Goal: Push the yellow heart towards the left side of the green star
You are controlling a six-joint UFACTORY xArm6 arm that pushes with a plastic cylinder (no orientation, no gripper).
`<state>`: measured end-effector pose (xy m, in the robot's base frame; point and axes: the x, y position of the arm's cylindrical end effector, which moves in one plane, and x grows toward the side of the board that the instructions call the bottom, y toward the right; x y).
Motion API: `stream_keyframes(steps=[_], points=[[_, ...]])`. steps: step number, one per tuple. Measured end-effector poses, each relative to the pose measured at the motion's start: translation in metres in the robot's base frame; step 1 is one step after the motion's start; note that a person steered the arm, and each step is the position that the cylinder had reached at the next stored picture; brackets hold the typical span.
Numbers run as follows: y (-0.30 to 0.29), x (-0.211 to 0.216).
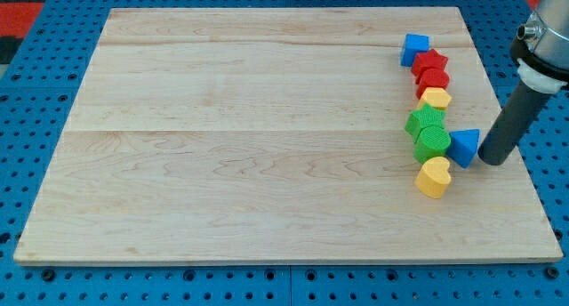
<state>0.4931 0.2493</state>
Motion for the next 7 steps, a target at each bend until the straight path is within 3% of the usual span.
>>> stream_keyframes(steps=[4,7], points=[[-0.004,0.038],[-0.048,0.038]])
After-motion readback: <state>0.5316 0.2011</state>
